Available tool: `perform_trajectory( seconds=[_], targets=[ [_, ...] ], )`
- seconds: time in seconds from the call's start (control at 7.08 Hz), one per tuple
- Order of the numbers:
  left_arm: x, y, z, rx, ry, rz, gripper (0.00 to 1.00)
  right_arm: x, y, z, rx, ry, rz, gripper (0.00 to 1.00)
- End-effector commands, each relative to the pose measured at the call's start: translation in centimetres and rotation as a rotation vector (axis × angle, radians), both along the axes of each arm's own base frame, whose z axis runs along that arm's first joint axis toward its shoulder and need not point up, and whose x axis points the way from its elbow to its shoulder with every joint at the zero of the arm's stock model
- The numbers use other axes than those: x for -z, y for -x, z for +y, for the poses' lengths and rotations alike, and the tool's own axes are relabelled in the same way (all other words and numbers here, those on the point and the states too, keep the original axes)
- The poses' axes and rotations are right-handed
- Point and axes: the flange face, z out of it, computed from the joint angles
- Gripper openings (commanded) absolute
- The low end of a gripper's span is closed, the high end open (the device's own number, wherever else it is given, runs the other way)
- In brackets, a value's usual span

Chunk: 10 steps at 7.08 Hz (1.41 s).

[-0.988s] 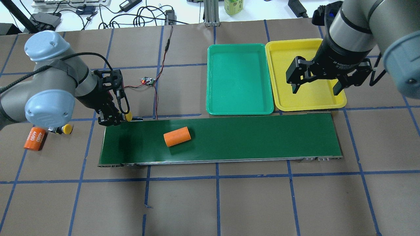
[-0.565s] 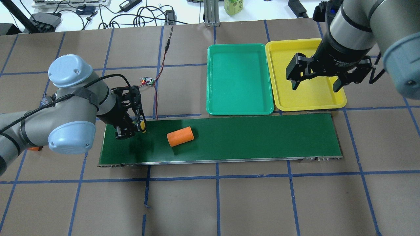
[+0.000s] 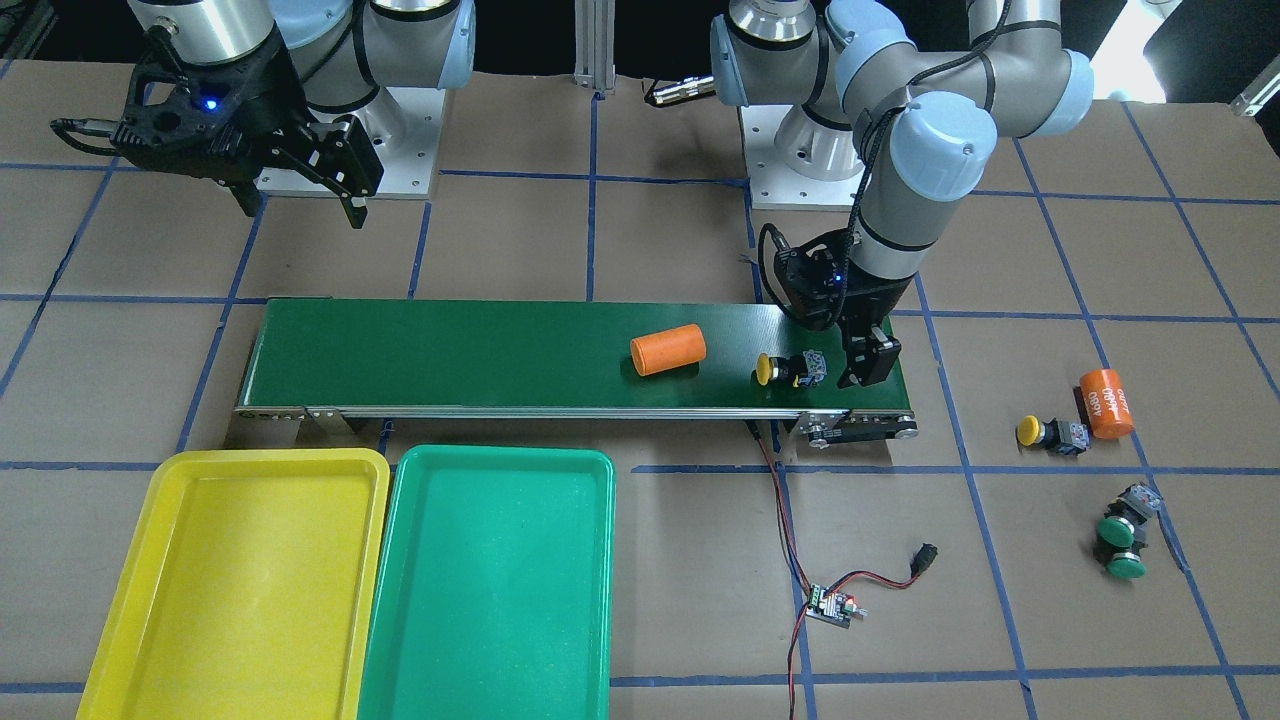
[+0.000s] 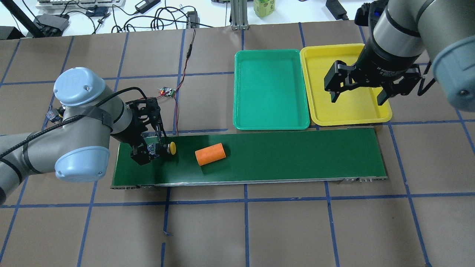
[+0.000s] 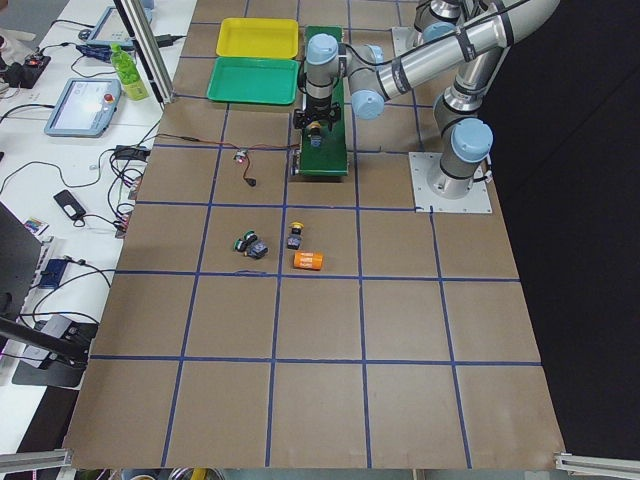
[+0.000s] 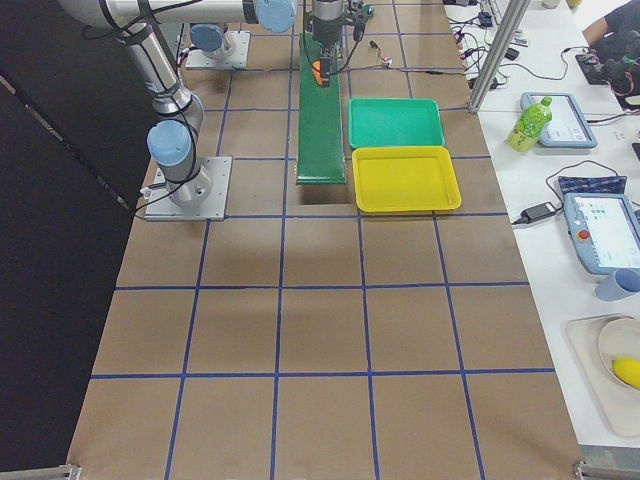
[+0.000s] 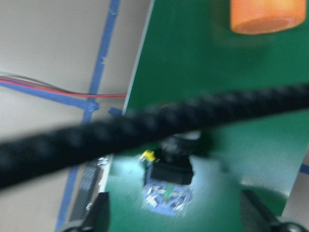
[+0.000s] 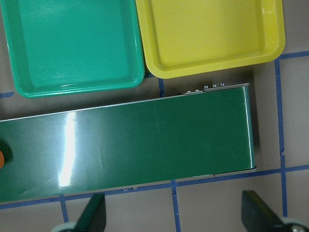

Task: Sort buttons by color to trays
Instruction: 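Return the left gripper to the table and grasp another yellow button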

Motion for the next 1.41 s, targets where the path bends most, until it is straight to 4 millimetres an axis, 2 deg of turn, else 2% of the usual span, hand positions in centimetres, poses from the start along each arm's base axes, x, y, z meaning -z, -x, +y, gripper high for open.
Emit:
perform_trajectory(
  seconds=[0.0, 0.14, 0.28, 0.56, 0.71, 0.85, 0.99, 1.27],
  targets=[
    [-4.0, -7.3, -3.6, -0.072, -0.031, 0.004, 1.0, 0.0, 0.0, 0.0, 0.0, -0.003, 0.0, 1.0],
    [-3.9, -13.3, -5.0, 0.01, -0.028, 0.005, 1.0, 0.0, 0.0, 0.0, 0.0, -0.002, 0.0, 1.0],
    [-2.7, -17.3, -5.1, 0.074, -0.044, 0.003, 1.0, 0.1, 0.0, 0.0, 0.0, -0.005, 0.0, 1.0],
    [0.3, -23.8, -5.7, 0.172, -0.057, 0.014, 1.0, 0.0, 0.0, 0.0, 0.0, 0.001, 0.0, 1.0],
    [2.4, -26.6, -5.9, 0.164, -0.058, 0.0, 1.0, 0.0, 0.0, 0.0, 0.0, -0.002, 0.0, 1.0],
    [3.9, -29.4, -5.8, 0.231, -0.076, -0.027, 1.0, 0.1, 0.0, 0.1, 0.0, -0.008, 0.001, 1.0],
    [5.5, -30.7, -5.3, 0.263, -0.094, -0.005, 1.0, 0.1, 0.0, 0.1, 0.0, -0.008, 0.0, 1.0],
    [8.4, -31.9, -6.3, 0.262, -0.08, -0.024, 1.0, 0.1, 0.0, 0.1, 0.0, -0.006, 0.0, 1.0]
  ],
)
